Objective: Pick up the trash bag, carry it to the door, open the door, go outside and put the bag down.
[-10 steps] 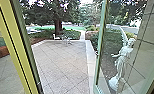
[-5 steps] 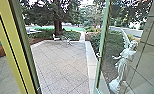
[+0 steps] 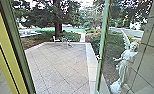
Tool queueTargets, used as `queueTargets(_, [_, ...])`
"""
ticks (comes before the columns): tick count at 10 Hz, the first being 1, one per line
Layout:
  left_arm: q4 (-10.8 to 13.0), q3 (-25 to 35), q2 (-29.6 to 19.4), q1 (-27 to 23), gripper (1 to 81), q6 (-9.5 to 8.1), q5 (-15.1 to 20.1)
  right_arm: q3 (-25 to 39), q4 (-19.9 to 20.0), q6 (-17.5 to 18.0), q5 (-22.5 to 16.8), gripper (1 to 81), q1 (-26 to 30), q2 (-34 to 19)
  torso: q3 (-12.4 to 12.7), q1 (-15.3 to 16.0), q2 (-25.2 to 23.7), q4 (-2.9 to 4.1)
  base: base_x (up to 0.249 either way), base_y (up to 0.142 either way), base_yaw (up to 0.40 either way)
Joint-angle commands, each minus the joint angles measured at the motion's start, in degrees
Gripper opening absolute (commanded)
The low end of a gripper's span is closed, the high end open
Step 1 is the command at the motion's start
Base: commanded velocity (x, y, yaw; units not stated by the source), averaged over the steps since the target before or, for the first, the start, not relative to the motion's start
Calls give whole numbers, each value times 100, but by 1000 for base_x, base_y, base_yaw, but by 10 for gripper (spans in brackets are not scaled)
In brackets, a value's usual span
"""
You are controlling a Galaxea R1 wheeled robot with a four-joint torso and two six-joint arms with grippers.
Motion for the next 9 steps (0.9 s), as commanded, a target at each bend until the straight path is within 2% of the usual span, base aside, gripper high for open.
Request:
queueTargets(1, [29, 15, -39, -216, 10, 17, 387, 37, 7, -9, -308, 811, 246, 77, 0, 7, 0, 0, 113, -60, 0])
queueTargets(9, [29, 15, -30, -216, 10, 17, 387, 37, -19, -17, -316, 811, 273, 77, 7, 7, -11, 0, 113, -63, 0])
